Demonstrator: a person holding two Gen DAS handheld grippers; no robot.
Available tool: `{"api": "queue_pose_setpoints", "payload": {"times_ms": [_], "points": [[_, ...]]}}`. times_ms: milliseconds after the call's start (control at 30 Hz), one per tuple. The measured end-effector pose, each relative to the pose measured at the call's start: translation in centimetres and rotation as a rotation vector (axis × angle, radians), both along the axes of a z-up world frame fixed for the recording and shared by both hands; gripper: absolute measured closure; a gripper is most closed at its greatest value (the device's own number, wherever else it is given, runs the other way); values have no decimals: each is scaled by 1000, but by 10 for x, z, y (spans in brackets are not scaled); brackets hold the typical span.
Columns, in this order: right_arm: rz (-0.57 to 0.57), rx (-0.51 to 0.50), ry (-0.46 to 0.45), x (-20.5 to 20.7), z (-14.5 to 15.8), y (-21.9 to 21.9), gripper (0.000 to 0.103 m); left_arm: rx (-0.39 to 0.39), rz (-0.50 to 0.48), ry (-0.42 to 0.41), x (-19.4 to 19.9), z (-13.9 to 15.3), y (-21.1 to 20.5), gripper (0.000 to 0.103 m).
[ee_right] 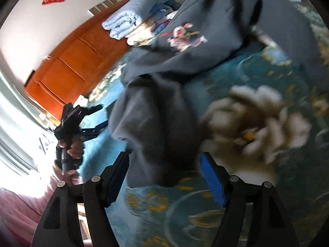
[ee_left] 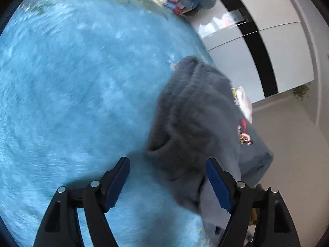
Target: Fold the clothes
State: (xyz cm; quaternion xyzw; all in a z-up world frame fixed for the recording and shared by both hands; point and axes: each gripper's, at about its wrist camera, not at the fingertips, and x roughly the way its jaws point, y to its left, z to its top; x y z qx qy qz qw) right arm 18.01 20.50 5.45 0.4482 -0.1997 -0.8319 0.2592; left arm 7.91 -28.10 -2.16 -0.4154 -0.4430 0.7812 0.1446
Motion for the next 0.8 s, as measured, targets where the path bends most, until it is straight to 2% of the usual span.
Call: {"api": "queue_pose_setpoints", "payload": {"times_ms": [67, 100, 133, 167, 200, 233, 267, 333, 433, 567, 667, 733, 800], "points": [[14, 13, -17, 5, -12, -15, 30, 34, -3, -10, -7, 0, 10, 24], [-11, 12, -27, 5, -15, -17, 33, 3, 4, -27, -10, 1, 16, 25], [-36, 11, -37, 5, -18, -18, 39, -26, 14, -45, -13, 1, 20, 31], [-62, 9, -47, 5, -21, -19, 56, -46, 25, -64, -14, 0, 23, 37], [-85, -5, -57, 5, -25, -19, 66, -49, 39, -82, -15, -2, 24, 49], [-105, -16, -56, 5, -24, -17, 70, -38, 56, -101, -15, -4, 24, 55], [-124, -27, -54, 4, -23, -14, 79, -28, 72, -117, -14, -6, 23, 59], [-155, -36, -40, 4, -18, -9, 83, -35, 73, -116, -13, 1, 31, 71], [-206, 9, 46, 8, 12, 2, 86, -52, 28, -67, -9, 21, 51, 74], [-270, 158, 266, 23, 109, 20, 87, -4, -85, 83, 0, 63, 87, 75], [-271, 294, 466, 48, 188, 9, 87, 22, -89, 177, 6, 93, 92, 76], [-225, 347, 518, 59, 198, -14, 87, 16, -66, 236, 13, 112, 88, 77], [-177, 398, 568, 70, 206, -37, 87, -37, 7, 276, 26, 124, 67, 78]]}}
